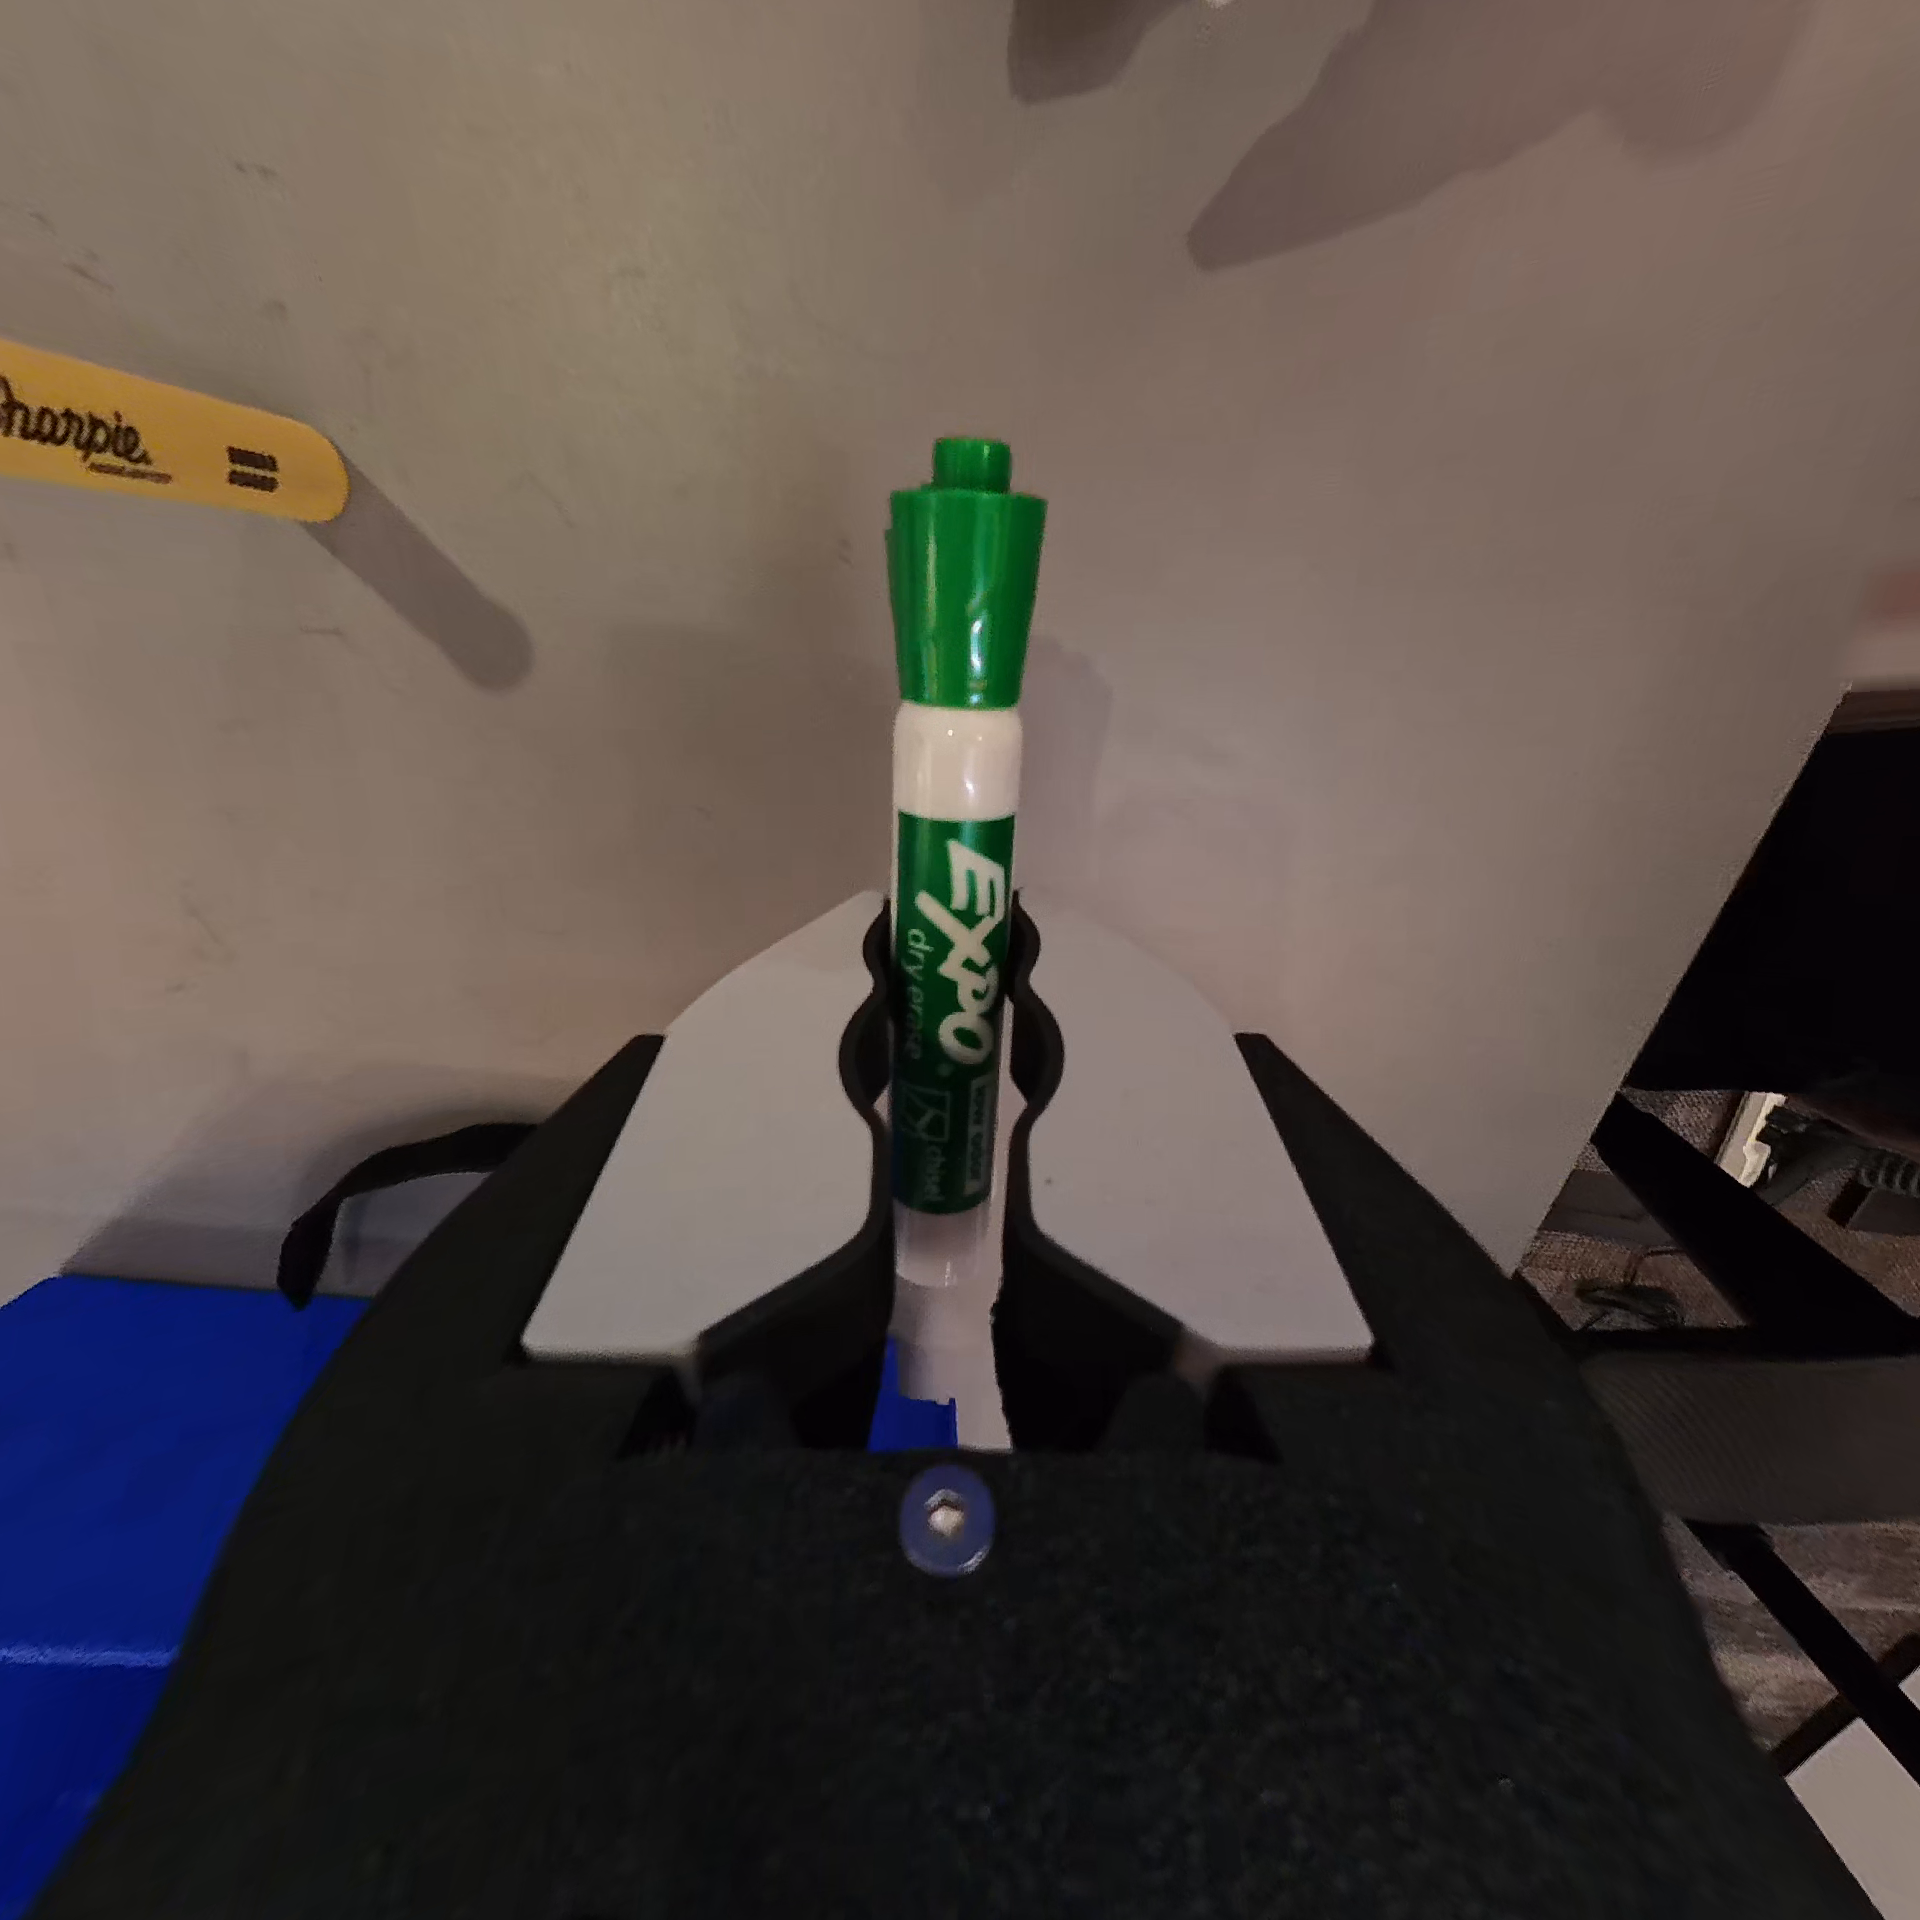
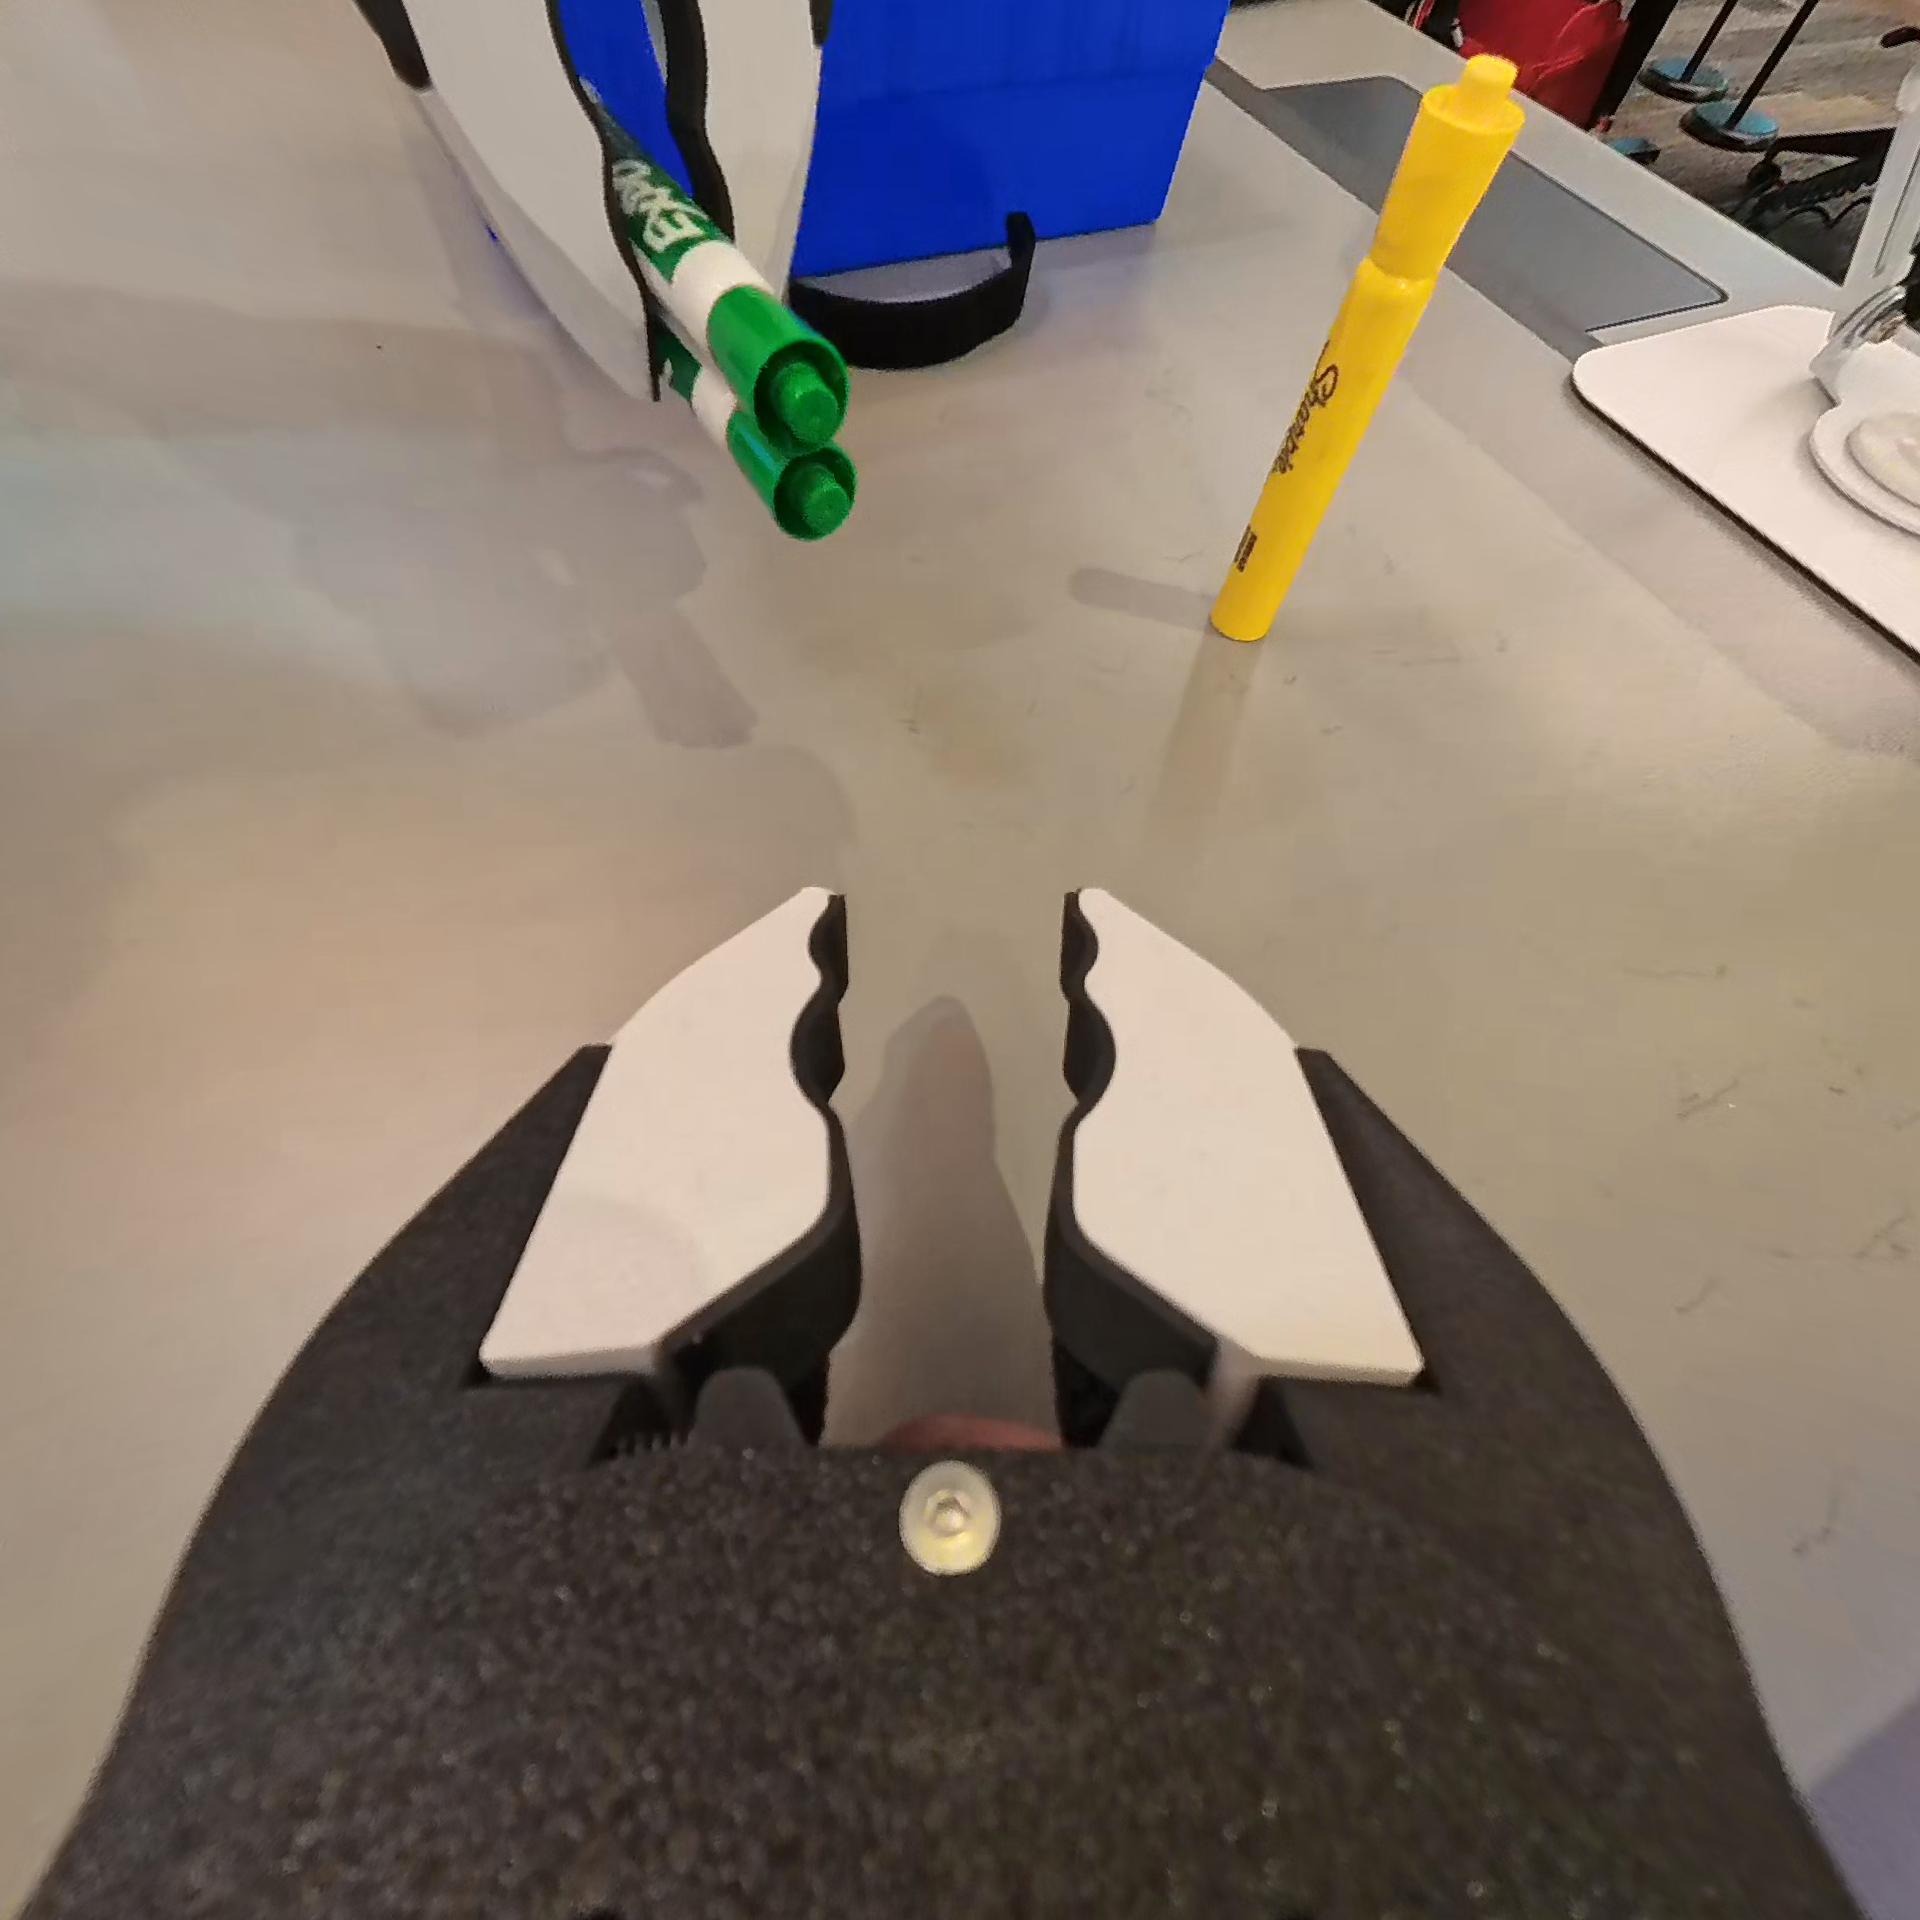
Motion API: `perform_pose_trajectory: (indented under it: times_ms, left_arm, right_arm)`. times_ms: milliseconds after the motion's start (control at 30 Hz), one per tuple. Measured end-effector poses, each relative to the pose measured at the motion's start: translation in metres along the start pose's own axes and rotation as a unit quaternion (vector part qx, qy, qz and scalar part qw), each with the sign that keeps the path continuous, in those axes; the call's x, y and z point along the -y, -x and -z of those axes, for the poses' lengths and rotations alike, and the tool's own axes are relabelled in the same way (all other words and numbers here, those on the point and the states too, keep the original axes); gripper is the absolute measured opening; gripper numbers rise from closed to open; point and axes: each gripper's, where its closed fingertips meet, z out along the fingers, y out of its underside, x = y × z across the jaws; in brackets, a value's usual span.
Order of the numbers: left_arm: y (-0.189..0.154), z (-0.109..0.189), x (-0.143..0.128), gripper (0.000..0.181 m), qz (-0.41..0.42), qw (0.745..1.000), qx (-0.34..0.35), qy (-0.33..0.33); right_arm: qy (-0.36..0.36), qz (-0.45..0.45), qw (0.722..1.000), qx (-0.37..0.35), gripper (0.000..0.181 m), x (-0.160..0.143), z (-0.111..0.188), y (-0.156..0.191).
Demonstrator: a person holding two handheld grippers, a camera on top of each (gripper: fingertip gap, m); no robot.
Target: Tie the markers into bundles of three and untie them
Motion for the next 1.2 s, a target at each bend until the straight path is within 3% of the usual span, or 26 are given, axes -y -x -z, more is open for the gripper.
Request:
perform_pose_trajectory:
  times_ms: [400, 1200]
  left_arm:
    - [0.000, -0.009, 0.004, 0.018, -0.002, 0.997, 0.074, -0.023]
    - [-0.004, -0.008, 0.014, 0.017, 0.050, 0.993, -0.028, -0.100]
  right_arm:
    - [0.004, 0.002, 1.000, -0.005, 0.039, -0.001, 0.000, -0.001]
    - [0.007, -0.005, 1.000, -0.001, 0.039, -0.004, 0.001, -0.005]
